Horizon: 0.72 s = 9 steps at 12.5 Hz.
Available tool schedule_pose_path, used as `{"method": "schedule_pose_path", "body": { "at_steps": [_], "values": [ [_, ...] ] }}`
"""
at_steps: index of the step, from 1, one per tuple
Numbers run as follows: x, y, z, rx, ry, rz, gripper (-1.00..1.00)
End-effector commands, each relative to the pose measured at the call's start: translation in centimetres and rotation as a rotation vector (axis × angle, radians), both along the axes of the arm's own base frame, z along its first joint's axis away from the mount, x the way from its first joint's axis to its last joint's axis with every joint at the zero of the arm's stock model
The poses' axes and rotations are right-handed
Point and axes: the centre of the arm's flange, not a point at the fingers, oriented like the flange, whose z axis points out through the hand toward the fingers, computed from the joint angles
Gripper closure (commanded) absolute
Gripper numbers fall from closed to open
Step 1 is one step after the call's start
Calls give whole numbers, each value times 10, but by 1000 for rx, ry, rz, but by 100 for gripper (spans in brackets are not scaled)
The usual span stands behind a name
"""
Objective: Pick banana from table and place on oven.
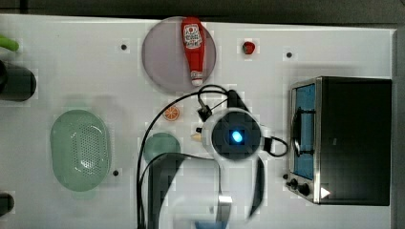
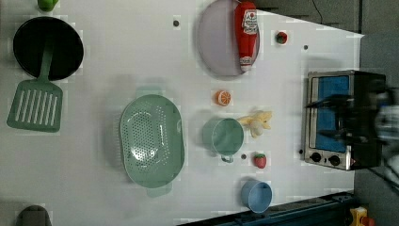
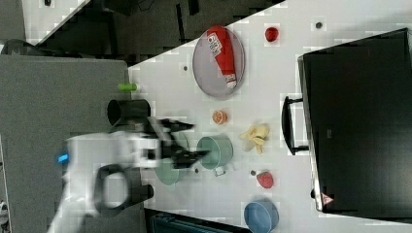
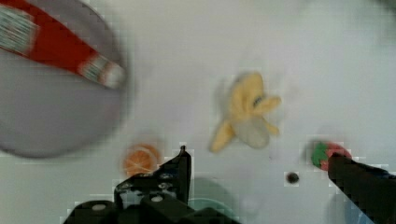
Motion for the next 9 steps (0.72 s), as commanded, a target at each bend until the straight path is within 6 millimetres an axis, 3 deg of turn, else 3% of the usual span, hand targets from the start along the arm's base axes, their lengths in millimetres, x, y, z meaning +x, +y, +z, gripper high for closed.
{"method": "schedule_pose_path", "body": {
  "at_steps": [1, 6, 9],
  "values": [
    [-3, 0, -42, -2, -22, -34, -100],
    [-4, 0, -152, -11, 32, -34, -100],
    [-5, 0, -195, -15, 17, -34, -100]
  ]
}}
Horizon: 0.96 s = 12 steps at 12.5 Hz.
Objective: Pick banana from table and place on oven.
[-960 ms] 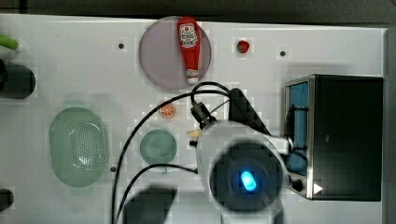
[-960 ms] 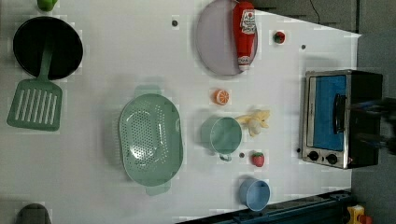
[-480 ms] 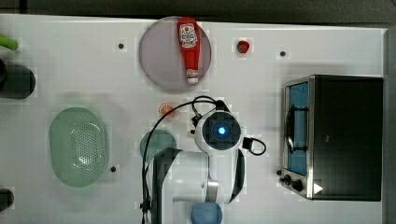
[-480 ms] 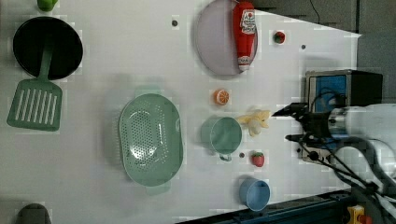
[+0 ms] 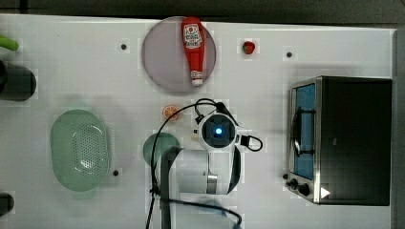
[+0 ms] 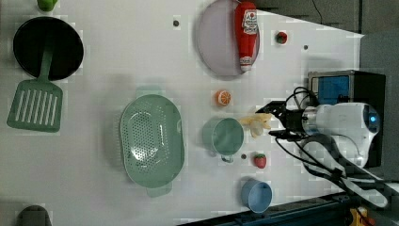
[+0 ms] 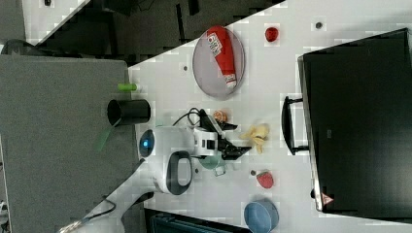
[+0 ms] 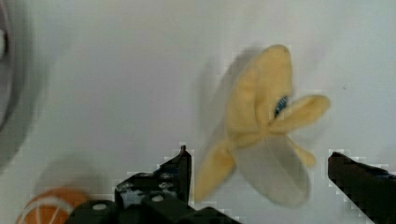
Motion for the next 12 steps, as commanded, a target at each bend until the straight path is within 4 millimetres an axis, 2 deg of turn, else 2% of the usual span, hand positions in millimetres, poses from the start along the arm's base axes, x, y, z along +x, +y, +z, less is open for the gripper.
{"method": "schedule_pose_path", "body": {
  "at_steps": [1, 4, 7, 8, 9, 10, 12],
  "values": [
    [-2, -6, -21, -4, -7, -44, -92],
    [-7, -5, -27, -4, -5, -44, -18],
    [-5, -1, -25, -2, -13, -35, 48],
    [-4, 1, -24, -1, -15, -33, 57],
    [-3, 2, -21, 0, -23, -30, 57],
    [2, 3, -10, 1, -47, -28, 57],
    [14, 4, 34, 2, -122, -26, 56]
  ]
}}
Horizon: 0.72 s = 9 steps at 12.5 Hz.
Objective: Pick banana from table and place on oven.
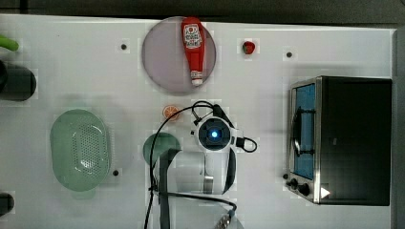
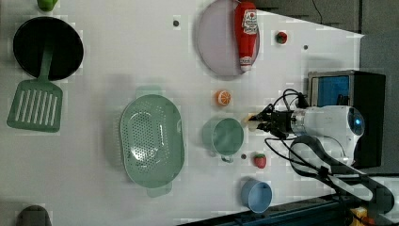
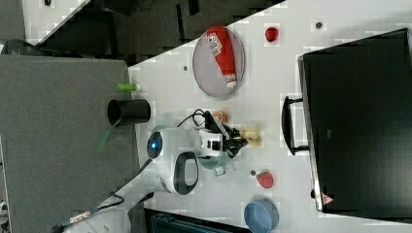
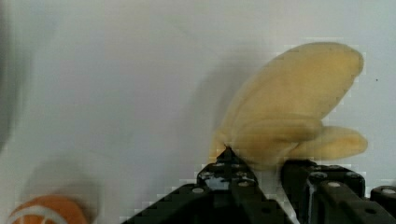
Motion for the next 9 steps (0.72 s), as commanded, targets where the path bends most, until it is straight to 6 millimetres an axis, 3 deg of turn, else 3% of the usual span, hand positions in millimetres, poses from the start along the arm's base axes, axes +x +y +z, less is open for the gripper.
{"method": "schedule_pose_path", "body": {
  "at_steps": [1, 6, 9],
  "values": [
    [25, -5, 85, -6, -142, -21, 56],
    [37, -2, 248, 3, -69, -13, 57],
    [39, -23, 338, 9, -56, -48, 57]
  ]
}}
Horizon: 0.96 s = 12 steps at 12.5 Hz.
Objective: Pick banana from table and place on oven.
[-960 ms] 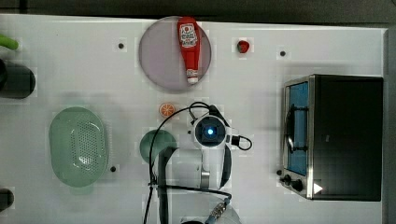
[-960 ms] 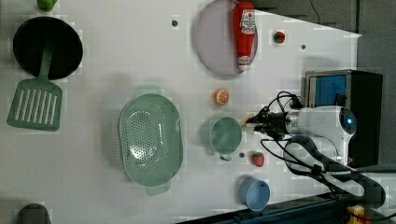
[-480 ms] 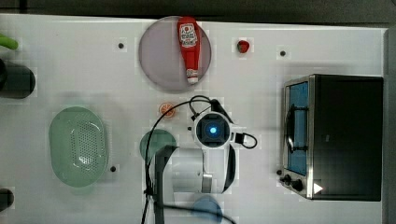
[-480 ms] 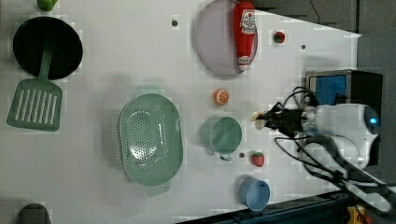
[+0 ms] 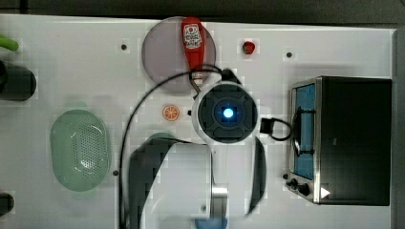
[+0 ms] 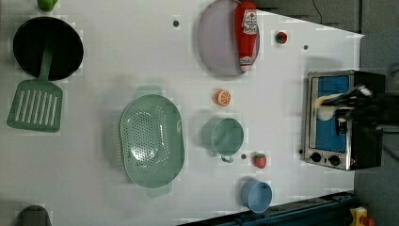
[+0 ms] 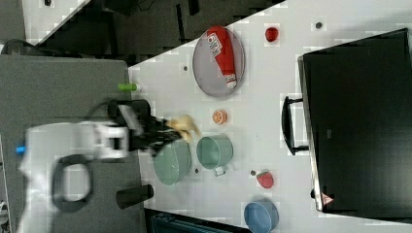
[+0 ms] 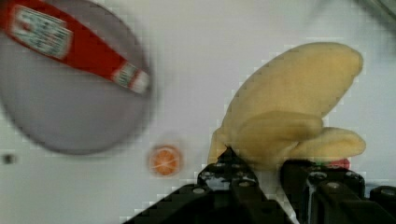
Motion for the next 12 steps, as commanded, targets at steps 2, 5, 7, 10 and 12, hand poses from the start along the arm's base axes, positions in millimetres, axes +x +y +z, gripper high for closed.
{"method": "schedule_pose_path", "body": {
  "at_steps": [2, 5, 7, 10, 12],
  "values": [
    [-4, -52, 67, 31, 4, -122, 57],
    [-11, -117, 87, 36, -24, -173, 57],
    [-20, -169, 73, 40, -7, -141, 57],
    [-27, -244, 40, 17, -2, -73, 57],
    [-27, -289, 17, -41, -20, -10, 57]
  ]
}}
